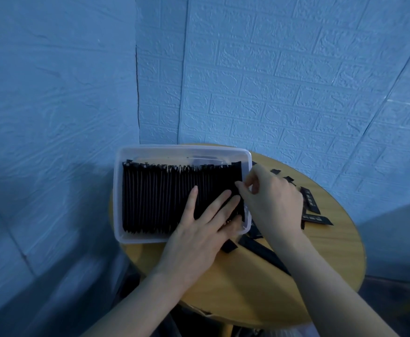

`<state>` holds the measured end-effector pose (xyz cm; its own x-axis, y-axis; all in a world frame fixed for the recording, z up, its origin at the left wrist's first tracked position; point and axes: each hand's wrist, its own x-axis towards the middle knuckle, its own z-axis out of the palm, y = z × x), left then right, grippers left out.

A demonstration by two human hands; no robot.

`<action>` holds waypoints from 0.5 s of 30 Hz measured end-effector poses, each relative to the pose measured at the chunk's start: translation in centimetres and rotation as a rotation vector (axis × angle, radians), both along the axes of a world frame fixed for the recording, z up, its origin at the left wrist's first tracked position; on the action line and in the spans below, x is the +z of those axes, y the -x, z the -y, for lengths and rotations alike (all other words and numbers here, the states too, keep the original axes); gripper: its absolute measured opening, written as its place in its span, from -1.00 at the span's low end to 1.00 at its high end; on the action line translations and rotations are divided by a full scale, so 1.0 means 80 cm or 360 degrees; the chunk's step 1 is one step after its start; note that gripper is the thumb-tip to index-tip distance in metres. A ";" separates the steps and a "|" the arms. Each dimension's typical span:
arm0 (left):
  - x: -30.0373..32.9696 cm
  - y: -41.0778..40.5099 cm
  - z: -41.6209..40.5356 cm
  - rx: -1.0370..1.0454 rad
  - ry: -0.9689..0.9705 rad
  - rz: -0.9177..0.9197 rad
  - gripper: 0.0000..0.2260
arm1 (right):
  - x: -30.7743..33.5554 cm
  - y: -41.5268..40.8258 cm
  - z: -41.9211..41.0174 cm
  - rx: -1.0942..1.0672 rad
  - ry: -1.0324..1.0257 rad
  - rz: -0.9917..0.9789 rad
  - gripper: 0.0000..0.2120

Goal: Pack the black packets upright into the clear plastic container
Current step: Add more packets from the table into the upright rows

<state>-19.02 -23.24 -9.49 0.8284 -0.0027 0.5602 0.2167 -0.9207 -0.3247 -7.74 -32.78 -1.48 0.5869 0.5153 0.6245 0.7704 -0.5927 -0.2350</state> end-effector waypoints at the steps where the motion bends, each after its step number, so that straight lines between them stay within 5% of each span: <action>1: -0.001 0.000 0.000 -0.0003 -0.0008 0.0014 -0.47 | -0.006 0.000 0.001 0.0039 -0.0072 -0.0038 -0.80; 7: 0.001 0.003 0.002 0.0039 -0.0074 0.0043 -0.49 | -0.044 -0.001 0.015 0.0462 -0.0680 -0.0355 -0.78; 15: 0.004 0.001 0.000 0.0056 0.0012 0.0074 -0.47 | -0.071 0.002 0.020 0.0648 -0.0536 -0.0447 -0.42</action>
<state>-19.10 -23.24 -9.19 0.8011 0.0306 0.5978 0.2638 -0.9145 -0.3067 -7.88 -34.37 -7.19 0.5498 0.5342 0.6421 0.8013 -0.1203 -0.5861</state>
